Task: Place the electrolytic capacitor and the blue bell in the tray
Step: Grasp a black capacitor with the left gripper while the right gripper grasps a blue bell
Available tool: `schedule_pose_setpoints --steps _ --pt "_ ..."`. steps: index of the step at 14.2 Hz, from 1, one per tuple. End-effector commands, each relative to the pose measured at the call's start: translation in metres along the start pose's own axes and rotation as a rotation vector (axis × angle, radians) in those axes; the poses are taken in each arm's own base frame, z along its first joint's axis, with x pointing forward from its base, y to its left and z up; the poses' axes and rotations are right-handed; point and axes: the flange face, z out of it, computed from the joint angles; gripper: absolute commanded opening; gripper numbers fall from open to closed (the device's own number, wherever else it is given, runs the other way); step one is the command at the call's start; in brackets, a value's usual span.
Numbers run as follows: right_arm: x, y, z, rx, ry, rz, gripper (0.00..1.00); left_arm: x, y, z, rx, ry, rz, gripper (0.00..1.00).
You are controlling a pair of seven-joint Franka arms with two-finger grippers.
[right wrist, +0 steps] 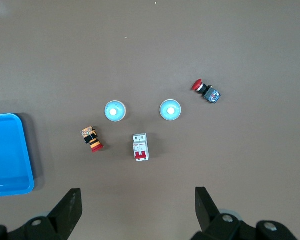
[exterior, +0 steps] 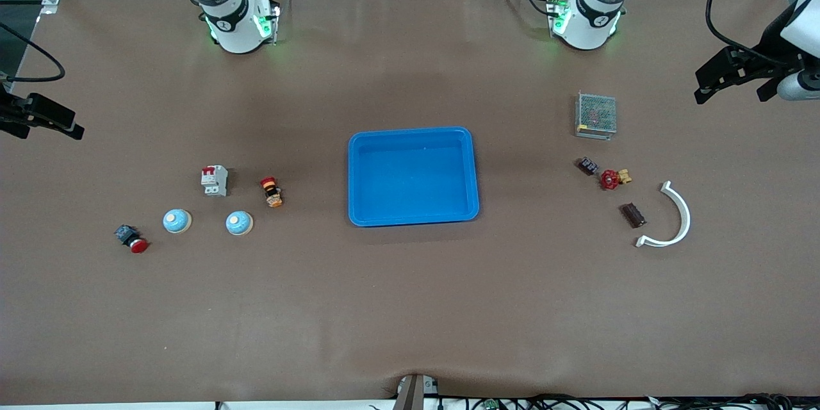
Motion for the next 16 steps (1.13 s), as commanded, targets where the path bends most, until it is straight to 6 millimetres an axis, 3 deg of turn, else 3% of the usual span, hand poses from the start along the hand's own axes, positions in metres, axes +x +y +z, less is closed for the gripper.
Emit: schedule_pose_setpoints --steps 1,4,7,12,14,16 --pt "-0.001 -0.003 -0.004 -0.022 0.011 -0.019 1.00 0.002 -0.002 -0.005 0.007 0.002 -0.002 1.00" --pt "-0.001 -0.008 -0.005 -0.042 0.011 -0.032 1.00 0.002 -0.002 -0.006 0.008 0.004 -0.005 1.00" --pt "0.000 -0.007 0.002 -0.040 0.005 -0.028 1.00 0.007 -0.002 0.010 0.012 -0.026 -0.011 1.00" --pt "0.010 0.001 0.092 -0.030 0.012 -0.008 1.00 0.007 0.010 0.079 0.031 -0.087 -0.218 1.00" --pt "0.010 0.011 0.132 -0.022 0.042 0.017 1.00 0.004 0.018 0.115 0.033 -0.083 -0.267 1.00" --pt "0.012 0.007 0.170 -0.024 0.058 0.010 1.00 -0.006 0.021 0.150 0.023 -0.044 -0.302 1.00"
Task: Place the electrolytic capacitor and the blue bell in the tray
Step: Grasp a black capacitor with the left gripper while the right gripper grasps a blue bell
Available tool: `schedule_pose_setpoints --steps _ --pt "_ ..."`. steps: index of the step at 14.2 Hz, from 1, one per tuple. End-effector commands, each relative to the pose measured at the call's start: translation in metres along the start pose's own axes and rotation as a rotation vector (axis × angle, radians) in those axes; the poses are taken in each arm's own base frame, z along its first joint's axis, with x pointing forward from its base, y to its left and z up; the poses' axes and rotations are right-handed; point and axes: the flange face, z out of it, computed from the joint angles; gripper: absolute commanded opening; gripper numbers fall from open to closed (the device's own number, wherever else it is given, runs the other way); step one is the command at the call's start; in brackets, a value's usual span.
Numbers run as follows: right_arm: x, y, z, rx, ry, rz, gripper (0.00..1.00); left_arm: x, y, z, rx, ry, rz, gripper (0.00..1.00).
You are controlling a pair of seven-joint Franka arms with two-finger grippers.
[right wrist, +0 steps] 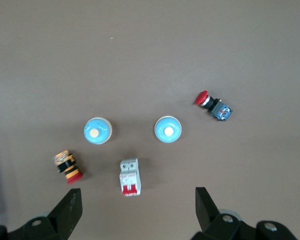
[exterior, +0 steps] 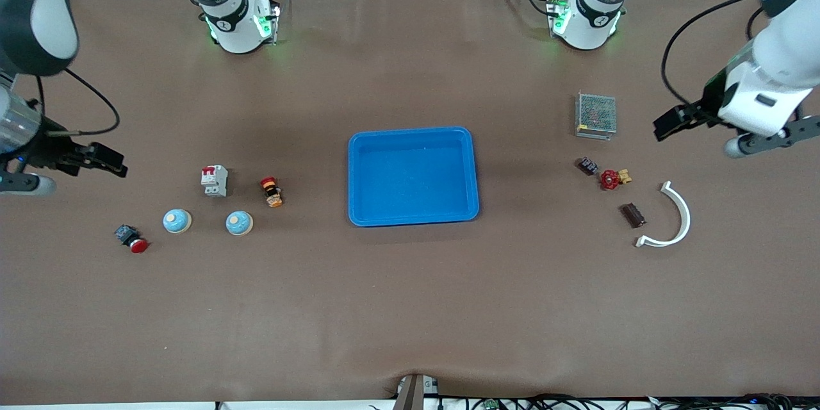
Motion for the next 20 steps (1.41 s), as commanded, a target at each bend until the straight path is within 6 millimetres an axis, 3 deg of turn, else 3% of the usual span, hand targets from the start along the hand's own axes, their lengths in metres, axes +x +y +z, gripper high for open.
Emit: schedule_pose_setpoints --steps 1,5,9,13,15,20 --pt "-0.005 -0.002 0.043 0.008 0.002 0.010 1.00 -0.021 -0.003 0.041 -0.008 0.039 -0.059 1.00" --pt "0.007 -0.010 0.094 0.081 -0.023 0.054 1.00 -0.038 -0.004 0.109 -0.018 0.050 -0.159 1.00" --pt "0.014 -0.032 0.136 0.084 0.002 0.077 1.00 -0.052 -0.010 0.181 -0.047 0.082 -0.236 1.00" --pt "0.012 -0.078 0.185 0.077 0.059 0.130 1.00 -0.063 -0.014 0.235 -0.040 0.053 -0.339 1.00" --pt "0.009 -0.092 0.212 0.075 0.082 0.151 1.00 -0.065 -0.018 0.261 -0.029 0.029 -0.381 1.00" --pt "0.002 -0.095 0.259 0.068 0.113 0.170 1.00 -0.063 -0.022 0.307 -0.010 -0.009 -0.423 0.85"
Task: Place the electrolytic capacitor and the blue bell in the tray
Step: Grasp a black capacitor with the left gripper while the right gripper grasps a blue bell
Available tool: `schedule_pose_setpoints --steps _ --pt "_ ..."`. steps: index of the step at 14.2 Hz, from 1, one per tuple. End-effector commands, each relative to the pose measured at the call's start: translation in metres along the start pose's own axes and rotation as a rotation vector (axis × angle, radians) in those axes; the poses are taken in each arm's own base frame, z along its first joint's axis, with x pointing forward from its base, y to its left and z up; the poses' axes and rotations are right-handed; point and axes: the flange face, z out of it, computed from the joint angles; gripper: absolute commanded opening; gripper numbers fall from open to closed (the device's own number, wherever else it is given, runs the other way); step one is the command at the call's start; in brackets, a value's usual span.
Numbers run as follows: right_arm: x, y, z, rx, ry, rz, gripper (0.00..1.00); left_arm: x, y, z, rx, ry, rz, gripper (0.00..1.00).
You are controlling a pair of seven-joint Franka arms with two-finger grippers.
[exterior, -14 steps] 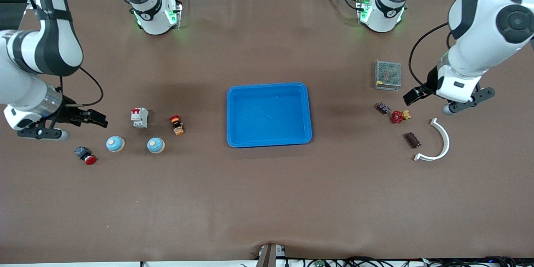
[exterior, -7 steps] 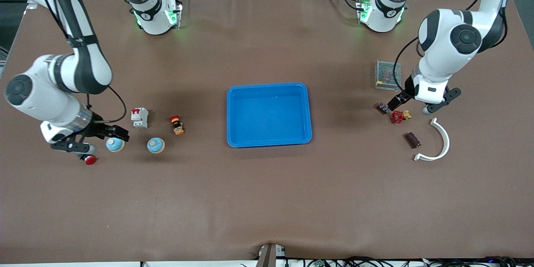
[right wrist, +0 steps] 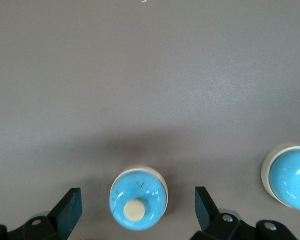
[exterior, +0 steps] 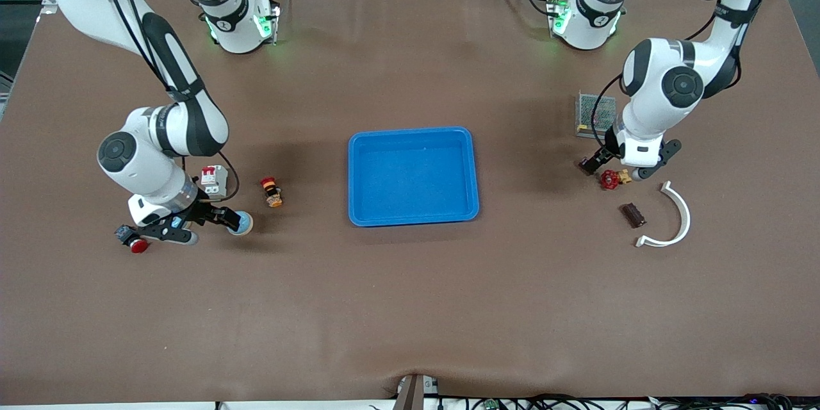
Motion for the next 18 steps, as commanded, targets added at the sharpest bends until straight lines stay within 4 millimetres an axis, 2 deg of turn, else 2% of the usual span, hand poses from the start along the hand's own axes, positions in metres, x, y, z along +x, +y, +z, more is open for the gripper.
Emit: schedule_pose_setpoints --steps 1,6,12,13,14,15,16,18 --pt "-0.007 0.001 0.016 0.007 0.023 0.025 1.00 0.003 -0.002 0.016 0.002 -0.003 -0.023 0.83" --pt "-0.022 -0.025 0.031 0.013 0.032 0.057 1.00 0.001 -0.005 0.041 0.036 -0.039 -0.024 0.78" --pt "-0.031 -0.021 0.056 -0.005 -0.009 0.038 1.00 0.002 -0.002 0.066 0.023 -0.035 -0.026 0.69" --pt "-0.031 -0.021 0.057 -0.005 -0.009 0.038 1.00 0.002 -0.002 0.067 0.021 -0.035 -0.028 0.56" --pt "-0.032 -0.021 0.060 -0.009 -0.015 0.034 1.00 0.003 -0.001 0.066 0.018 -0.031 -0.026 0.25" --pt "-0.032 -0.020 0.061 -0.010 -0.014 0.034 1.00 0.003 0.000 0.065 0.017 -0.030 -0.026 0.08" --pt "-0.032 -0.019 0.061 -0.012 -0.015 0.034 1.00 0.005 0.001 0.063 0.012 -0.026 -0.026 0.00" --pt "-0.030 -0.016 0.060 -0.013 -0.016 0.028 1.00 0.005 0.008 0.057 0.001 -0.016 -0.028 0.00"
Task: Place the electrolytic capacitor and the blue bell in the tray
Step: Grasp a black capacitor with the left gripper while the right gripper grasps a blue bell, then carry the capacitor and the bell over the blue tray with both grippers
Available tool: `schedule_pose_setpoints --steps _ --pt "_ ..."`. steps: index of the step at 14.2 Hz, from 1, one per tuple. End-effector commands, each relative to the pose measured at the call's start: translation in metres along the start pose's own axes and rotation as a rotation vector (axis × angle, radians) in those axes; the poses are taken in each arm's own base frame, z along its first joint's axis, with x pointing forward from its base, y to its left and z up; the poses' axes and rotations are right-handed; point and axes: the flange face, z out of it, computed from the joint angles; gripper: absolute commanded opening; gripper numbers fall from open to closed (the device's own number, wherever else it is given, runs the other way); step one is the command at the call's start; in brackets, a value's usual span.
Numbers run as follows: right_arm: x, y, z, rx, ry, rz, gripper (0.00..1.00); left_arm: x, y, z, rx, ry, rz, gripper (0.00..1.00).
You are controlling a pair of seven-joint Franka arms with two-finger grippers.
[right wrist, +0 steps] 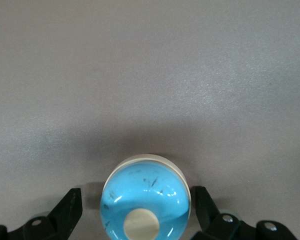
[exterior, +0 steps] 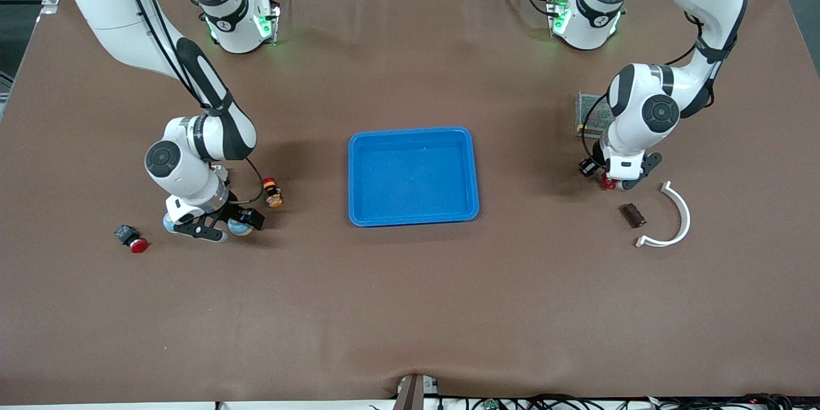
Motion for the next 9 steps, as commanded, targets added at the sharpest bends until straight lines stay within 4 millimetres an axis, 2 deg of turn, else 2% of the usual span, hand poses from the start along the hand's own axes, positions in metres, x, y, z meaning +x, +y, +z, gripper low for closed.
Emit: schedule_pose_setpoints --steps 1,2,4,5,6,9 --pt "0.003 0.007 -0.001 -0.001 0.000 -0.025 1.00 0.000 0.014 -0.014 -0.030 0.023 -0.026 0.00" --pt "0.002 0.009 -0.001 -0.007 -0.022 -0.054 0.86 -0.008 0.027 -0.018 -0.040 0.023 -0.039 0.00" --pt "0.004 0.016 -0.003 -0.011 -0.045 -0.092 0.44 -0.026 0.061 -0.030 -0.079 0.026 -0.090 0.00" --pt "0.004 0.015 -0.004 -0.009 -0.045 -0.093 0.19 -0.034 0.076 -0.036 -0.092 0.024 -0.111 0.00" --pt "0.004 0.014 -0.004 -0.009 -0.045 -0.086 0.00 -0.041 0.090 -0.041 -0.095 0.016 -0.128 0.00" --pt "0.006 0.009 -0.008 -0.011 -0.084 -0.040 0.00 -0.061 0.136 -0.056 -0.092 -0.013 -0.199 0.00"
